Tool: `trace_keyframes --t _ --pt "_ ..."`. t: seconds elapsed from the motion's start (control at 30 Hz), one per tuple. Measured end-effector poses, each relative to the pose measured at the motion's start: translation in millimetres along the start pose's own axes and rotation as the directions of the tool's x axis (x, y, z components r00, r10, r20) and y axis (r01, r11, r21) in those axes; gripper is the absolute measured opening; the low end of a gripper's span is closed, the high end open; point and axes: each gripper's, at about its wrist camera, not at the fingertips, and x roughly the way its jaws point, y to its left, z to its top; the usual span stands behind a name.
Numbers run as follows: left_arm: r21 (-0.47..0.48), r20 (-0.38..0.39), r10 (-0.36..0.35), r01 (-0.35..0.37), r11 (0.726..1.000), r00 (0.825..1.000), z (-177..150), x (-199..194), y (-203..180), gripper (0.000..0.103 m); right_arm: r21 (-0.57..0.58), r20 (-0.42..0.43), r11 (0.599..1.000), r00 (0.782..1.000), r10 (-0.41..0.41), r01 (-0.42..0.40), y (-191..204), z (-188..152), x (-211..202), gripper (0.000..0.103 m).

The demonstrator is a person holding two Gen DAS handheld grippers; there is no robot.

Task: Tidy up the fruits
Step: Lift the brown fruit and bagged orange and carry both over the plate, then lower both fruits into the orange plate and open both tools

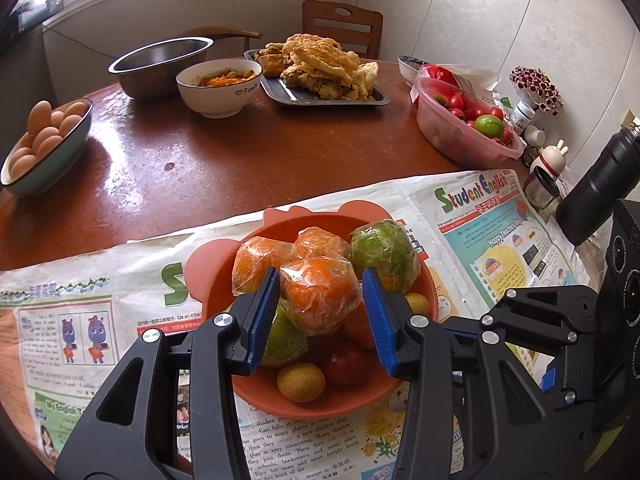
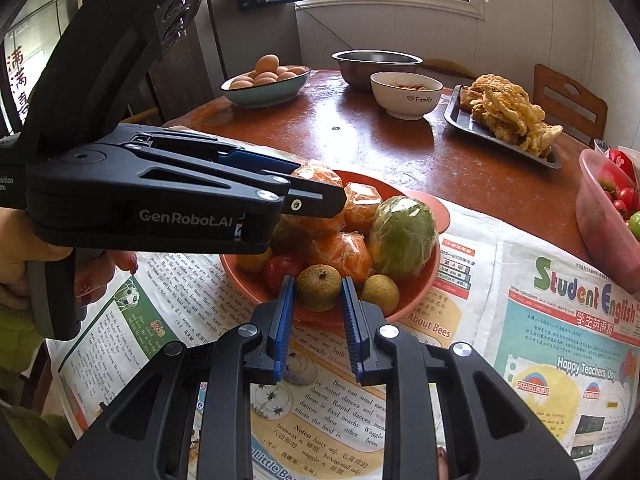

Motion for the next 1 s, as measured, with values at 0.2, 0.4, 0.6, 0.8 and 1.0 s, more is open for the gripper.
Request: trace_keyframes --t 0.2,0.4,0.6,0.8,1.0 --pt "0.0 -0.001 0.001 -0.001 1.0 1.0 -0.2 -0.3 -0.1 0.035 0.002 -0.009 1.0 1.0 -0.002 0.002 0.9 -2.9 6.3 0.023" --pt "0.0 0.0 0.001 -0.001 1.0 1.0 -0.6 -0.5 0.1 0.035 0.005 -0.008 1.0 1.0 -0.007 0.007 1.3 -3.0 6.2 0.023" --pt "-0.002 0.001 0.001 -0.001 1.0 1.0 -1.1 -0.7 0.5 0.035 0.004 -0.002 1.0 1.0 -0.018 0.018 1.0 -4.2 2.5 0.035" --pt "0.003 0.004 0.005 -0.005 1.0 1.0 -0.6 -1.4 0.9 0.035 0.009 0.007 1.0 1.0 -0.021 0.021 0.6 -5.4 -3.0 0.041" --pt "-0.003 0.021 0.011 -0.011 1.0 1.0 -1.3 -10.4 -1.3 0.044 0.012 0.018 0.999 0.999 -0.046 0.045 0.5 -8.0 -13.1 0.052"
